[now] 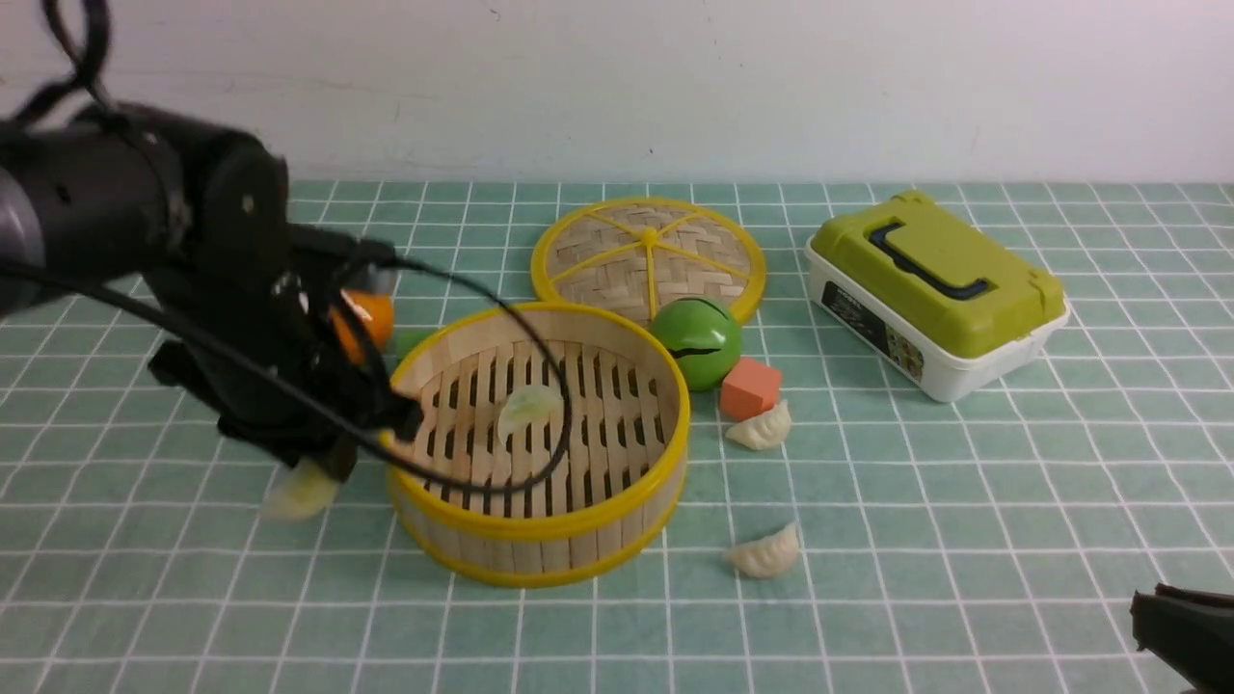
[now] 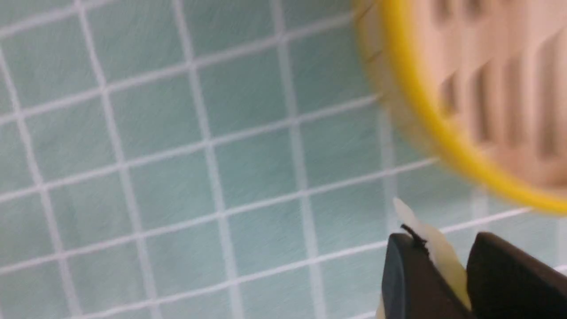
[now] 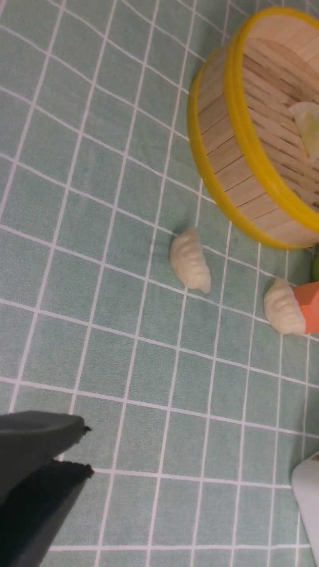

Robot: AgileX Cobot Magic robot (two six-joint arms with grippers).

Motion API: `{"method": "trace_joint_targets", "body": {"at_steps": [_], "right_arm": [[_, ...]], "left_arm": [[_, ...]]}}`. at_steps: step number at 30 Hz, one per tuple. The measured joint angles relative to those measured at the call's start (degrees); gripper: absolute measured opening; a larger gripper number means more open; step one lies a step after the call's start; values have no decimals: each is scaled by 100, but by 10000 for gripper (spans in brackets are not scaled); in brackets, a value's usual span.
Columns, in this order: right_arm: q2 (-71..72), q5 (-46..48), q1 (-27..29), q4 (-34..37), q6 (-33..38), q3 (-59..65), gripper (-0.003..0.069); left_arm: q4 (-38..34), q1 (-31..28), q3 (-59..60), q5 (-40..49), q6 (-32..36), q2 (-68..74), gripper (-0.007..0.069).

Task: Put the dumplings into the steamer on the table with the blue tablecloth.
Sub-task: 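Reach for and grasp a dumpling on the table with the left gripper, then place the dumpling into the bamboo steamer basket with the left gripper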

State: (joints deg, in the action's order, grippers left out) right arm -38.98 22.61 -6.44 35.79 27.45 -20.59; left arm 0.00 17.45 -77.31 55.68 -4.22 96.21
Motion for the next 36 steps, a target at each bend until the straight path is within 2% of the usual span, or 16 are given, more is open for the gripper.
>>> {"method": "trace_joint_targets", "body": {"at_steps": [3,5,10,18,25,30,36], "right_arm": [[0,-11,0,3,0,0,101],[0,-25,0,3,0,0,102],[0,-57,0,3,0,0,106],[0,-57,0,3,8,0,114],[0,-57,0,3,13,0,120],[0,-51,0,3,13,0,125],[0,-51,0,3,13,0,125]], "left_arm": [[-1106,37,-674,-93,342,47,155],[-1568,139,-959,-183,639,254,155],[-1919,549,-1831,-299,970,1264,155],[-1034,1044,-3077,294,936,2961,155],[-448,1110,-3369,463,612,3168,155],[-352,1096,-3588,487,528,3192,157],[-391,1092,-3638,337,292,3204,200]]}}
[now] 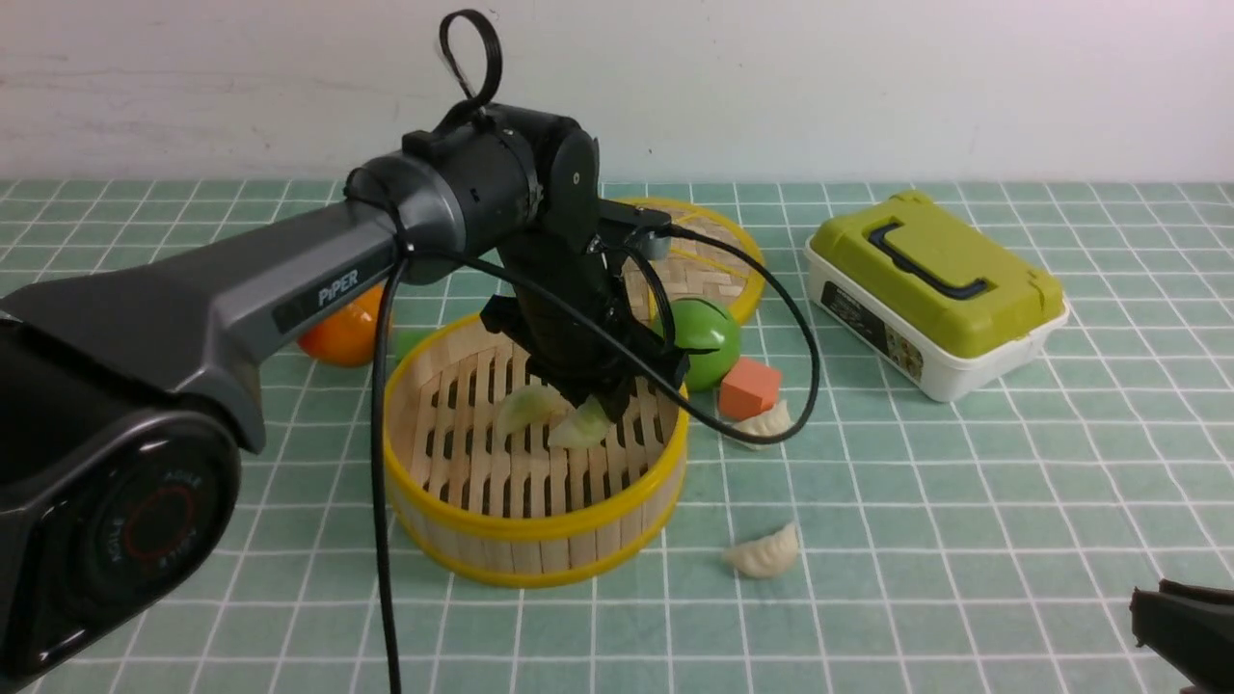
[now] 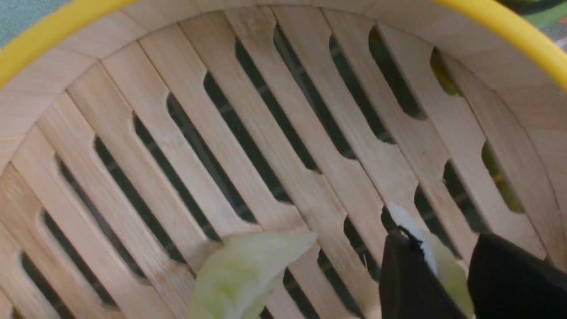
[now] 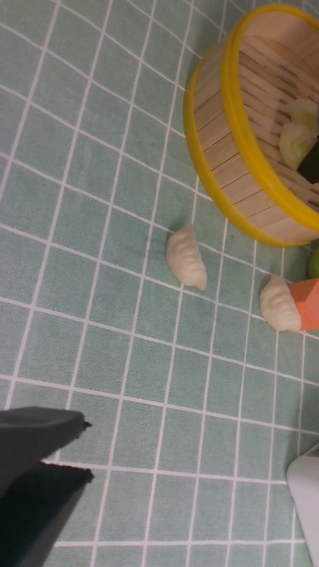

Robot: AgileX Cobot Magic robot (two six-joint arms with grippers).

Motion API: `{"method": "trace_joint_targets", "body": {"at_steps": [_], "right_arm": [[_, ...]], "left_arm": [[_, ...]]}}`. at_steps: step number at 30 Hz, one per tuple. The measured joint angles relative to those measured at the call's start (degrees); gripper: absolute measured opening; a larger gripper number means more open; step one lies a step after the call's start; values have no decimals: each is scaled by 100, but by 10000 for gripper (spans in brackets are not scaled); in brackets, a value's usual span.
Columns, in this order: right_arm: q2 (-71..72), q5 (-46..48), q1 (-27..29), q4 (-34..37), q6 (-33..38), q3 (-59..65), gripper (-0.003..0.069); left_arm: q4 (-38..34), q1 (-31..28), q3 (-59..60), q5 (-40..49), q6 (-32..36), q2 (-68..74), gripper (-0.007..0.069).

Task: Put the dumplings into the steamer on the table with the blue tablecloth.
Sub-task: 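Place the dumpling into the bamboo steamer basket with the left gripper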

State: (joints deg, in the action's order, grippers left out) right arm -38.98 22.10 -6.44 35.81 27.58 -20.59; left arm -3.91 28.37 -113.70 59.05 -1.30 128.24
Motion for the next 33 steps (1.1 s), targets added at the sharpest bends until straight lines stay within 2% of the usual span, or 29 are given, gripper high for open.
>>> {"method": "trace_joint_targets", "body": {"at_steps": [17,25,33], "right_arm": [[0,29,0,0,0,0,131],[0,34,0,0,0,0,137],[0,45,0,28,5,0,146]], "left_arm": [[984,-67,0,-372,-845,67,216],[959,-67,0,-533,-1304,67,216],[869,-67,0,-194,-1832,67,226]]}}
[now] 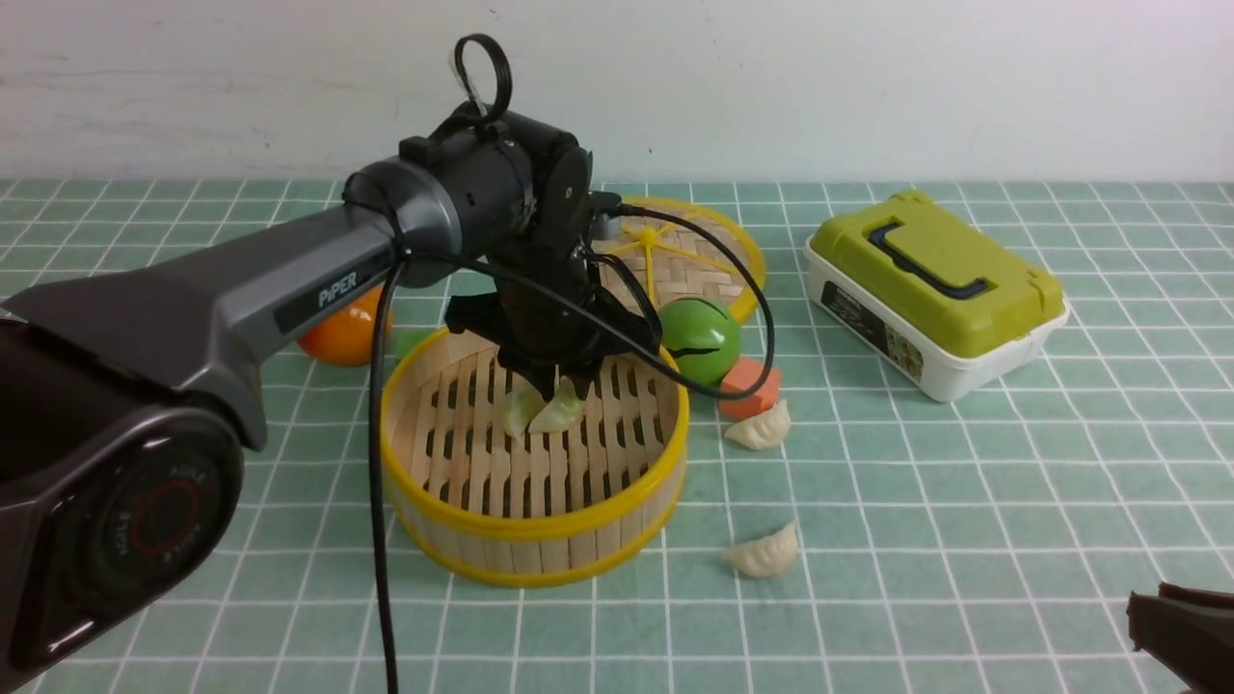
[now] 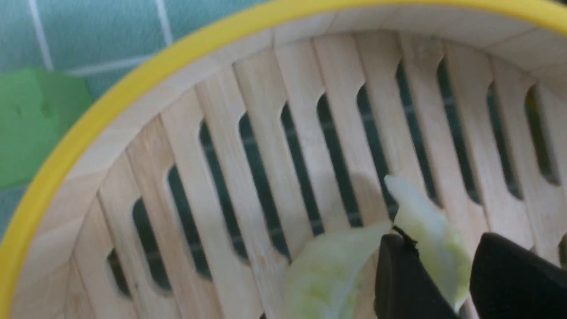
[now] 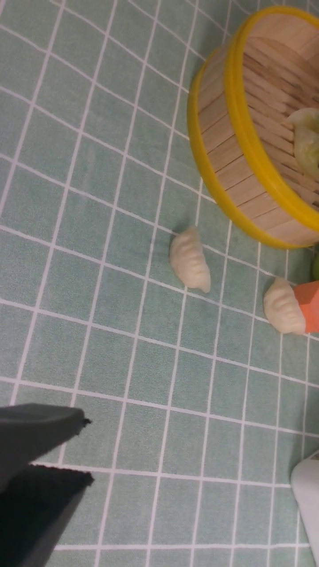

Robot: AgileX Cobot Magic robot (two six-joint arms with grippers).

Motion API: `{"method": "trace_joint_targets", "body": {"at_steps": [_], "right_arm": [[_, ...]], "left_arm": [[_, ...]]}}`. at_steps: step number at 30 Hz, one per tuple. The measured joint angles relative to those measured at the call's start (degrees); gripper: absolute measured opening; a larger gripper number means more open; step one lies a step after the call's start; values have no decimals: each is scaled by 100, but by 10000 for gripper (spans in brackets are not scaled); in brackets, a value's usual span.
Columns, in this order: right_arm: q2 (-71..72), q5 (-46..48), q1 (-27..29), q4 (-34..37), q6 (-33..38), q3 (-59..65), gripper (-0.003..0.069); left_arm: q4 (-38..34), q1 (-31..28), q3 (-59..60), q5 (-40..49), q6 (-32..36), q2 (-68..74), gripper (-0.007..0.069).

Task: Put the dumplings into the steamer on the table with the blue tablecloth.
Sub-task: 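Place the dumpling into the bamboo steamer basket with the left gripper, then reach for and grasp a dumpling lying on the table beside the steamer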

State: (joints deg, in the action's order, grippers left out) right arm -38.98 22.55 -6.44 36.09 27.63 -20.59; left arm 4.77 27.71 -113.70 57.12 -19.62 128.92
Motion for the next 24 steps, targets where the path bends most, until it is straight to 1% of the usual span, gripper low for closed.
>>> {"method": "trace_joint_targets", "body": {"at_steps": [6,9,12,13,14,17,18,20,23,24], "right_arm": [[0,19,-24,236,0,0,149],[-10,99,-259,420,53,0,154],[-262,534,-590,439,336,-133,162],[-262,576,-590,439,356,-151,162],[-620,944,-749,446,448,-342,171],[-1216,1231,-837,517,467,-708,187],[-1696,1343,-849,607,467,-1066,211],[-2244,1374,-849,684,462,-1404,250],[-3117,1376,-849,719,446,-2068,326],[-3342,1376,-849,719,428,-2250,340]], "left_arm": [[0,0,0,96,-141,-104,237],[-2,6,0,138,-64,-502,238],[-2,6,0,352,202,-1097,238],[-8,6,0,376,243,-1204,238],[-51,6,0,638,358,-1643,238],[-193,6,114,915,463,-2282,238],[-352,6,435,1051,607,-2772,238],[-563,6,945,1026,758,-3385,238],[-737,6,2052,646,839,-4248,238],[-749,6,2285,544,843,-4496,238]]}}
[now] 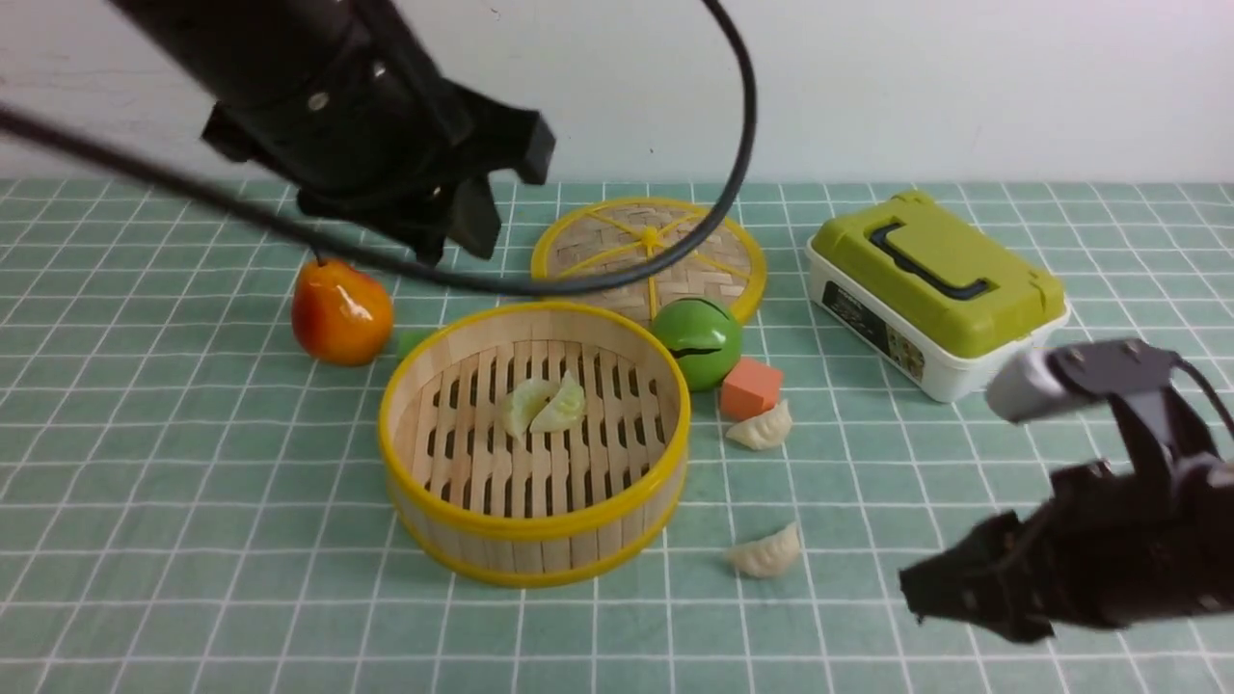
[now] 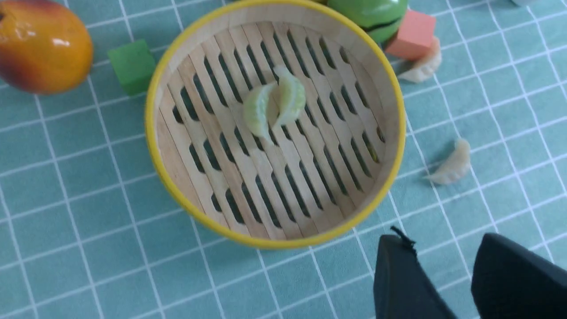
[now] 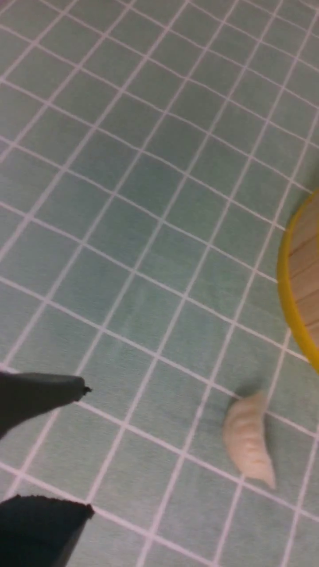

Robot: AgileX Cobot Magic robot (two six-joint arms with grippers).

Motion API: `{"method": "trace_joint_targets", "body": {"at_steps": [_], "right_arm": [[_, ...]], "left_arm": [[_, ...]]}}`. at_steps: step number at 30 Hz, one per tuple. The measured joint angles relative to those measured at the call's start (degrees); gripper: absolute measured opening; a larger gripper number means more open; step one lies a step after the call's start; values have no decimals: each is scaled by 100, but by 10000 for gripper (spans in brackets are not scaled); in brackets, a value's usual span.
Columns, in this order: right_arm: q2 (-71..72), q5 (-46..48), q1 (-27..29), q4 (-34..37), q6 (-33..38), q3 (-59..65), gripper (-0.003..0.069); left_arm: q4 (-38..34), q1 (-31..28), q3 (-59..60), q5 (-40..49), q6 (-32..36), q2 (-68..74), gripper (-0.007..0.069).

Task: Put the dumplings into the steamer on the table with the blue tablecloth.
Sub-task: 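Reach for and grasp a dumpling lying on the table beside the steamer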

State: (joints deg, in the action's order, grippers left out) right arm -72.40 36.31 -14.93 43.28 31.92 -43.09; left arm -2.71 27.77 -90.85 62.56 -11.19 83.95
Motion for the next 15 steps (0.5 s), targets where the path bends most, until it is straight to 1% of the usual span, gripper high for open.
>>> {"method": "trace_joint_targets", "body": {"at_steps": [2,3,4,5,6,11,13,15], "right_arm": [[-509,0,0,0,-144,-426,378],[-850,-20,0,0,-339,-780,392],[-969,-27,0,0,-371,-833,394],[-1206,-66,0,0,-515,-1043,400],[-1752,-161,0,-48,-712,-1534,406],[-3053,-324,0,-246,-1165,-2751,409],[-3601,-282,0,-382,-1487,-3298,409],[-4106,-111,0,-672,-1898,-3892,409]], "left_arm": [[5,0,696,-290,0,-559,238],[23,0,1277,-483,-7,-978,238],[23,0,1277,-483,-7,-1036,238],[36,0,1618,-547,-7,-1259,238],[103,0,2134,-566,-25,-1710,238],[372,0,3375,-489,-48,-2606,238],[575,0,3858,-471,-48,-3024,238],[864,0,4325,-503,-118,-3524,238]]}}
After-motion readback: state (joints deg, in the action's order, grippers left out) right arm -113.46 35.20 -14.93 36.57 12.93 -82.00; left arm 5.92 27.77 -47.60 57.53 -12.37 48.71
